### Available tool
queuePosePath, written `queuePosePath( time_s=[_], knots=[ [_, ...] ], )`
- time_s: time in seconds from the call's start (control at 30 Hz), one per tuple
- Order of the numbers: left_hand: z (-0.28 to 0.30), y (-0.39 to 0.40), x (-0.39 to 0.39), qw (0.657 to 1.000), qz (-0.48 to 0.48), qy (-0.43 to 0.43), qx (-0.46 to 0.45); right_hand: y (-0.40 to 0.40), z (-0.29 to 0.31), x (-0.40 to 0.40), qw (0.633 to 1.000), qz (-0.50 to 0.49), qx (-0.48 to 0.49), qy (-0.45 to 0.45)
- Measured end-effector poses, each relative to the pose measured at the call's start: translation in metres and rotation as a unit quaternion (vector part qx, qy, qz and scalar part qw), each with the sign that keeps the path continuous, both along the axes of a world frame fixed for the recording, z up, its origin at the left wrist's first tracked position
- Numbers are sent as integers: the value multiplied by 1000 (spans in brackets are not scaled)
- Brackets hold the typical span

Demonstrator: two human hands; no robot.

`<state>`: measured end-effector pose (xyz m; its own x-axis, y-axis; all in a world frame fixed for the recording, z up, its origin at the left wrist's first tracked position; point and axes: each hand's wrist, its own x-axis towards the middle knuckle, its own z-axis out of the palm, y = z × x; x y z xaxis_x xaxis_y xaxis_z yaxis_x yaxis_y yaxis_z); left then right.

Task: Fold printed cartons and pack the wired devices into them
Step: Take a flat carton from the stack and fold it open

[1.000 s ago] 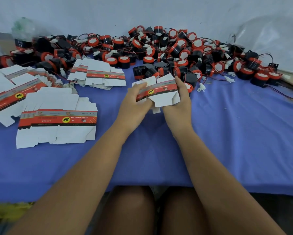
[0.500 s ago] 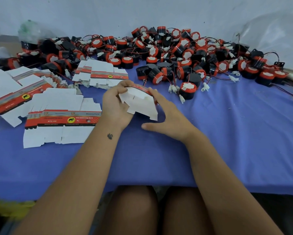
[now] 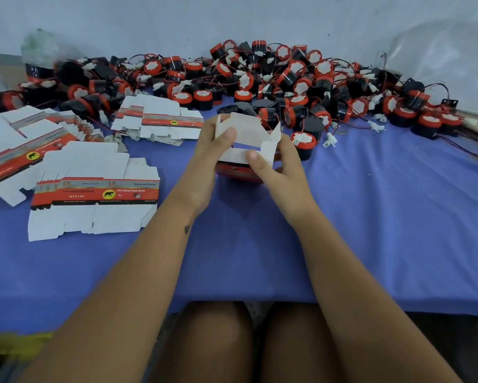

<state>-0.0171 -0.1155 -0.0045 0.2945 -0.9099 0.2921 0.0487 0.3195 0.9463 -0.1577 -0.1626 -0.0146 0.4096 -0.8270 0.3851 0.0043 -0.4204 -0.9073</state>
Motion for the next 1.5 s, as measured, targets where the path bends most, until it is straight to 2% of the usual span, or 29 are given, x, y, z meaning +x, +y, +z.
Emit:
queuePosePath(
  time_s=[0.13, 0.33, 0.63, 0.83, 1.0, 1.03, 1.13, 1.2, 1.37, 1.5],
  knots=[
    [-4, -1, -4, 998, 45, -30, -14, 3, 1, 2, 997, 53, 48, -43],
    [-3, -4, -9, 998, 61, 2, -27, 0, 3, 8, 995, 12, 59, -77],
    [-1, -13, 1, 980, 38, 188, -52, -10, 17, 26, 990, 2, 135, -52],
    [4, -12, 7, 969, -10, 244, -32, -9, 5, 29, 989, -26, 129, -71],
    [1, -10, 3, 978, -15, 203, -49, -6, 4, 25, 991, -42, 101, -80],
    [0, -9, 1, 985, -2, 165, -45, -6, 3, 25, 991, -47, 97, -80],
    [-3, -4, -6, 998, 41, -31, -20, -5, 2, 25, 993, -64, 77, -70],
    [-6, -2, -9, 995, 29, -91, -15, -4, 3, 25, 994, -71, 58, -61],
    [-8, -2, -7, 994, 26, -110, -1, -2, 4, 24, 996, -63, 36, -58],
    [-5, -4, -6, 995, 83, -63, 11, 1, 7, 27, 989, 21, 113, -93]
  ],
)
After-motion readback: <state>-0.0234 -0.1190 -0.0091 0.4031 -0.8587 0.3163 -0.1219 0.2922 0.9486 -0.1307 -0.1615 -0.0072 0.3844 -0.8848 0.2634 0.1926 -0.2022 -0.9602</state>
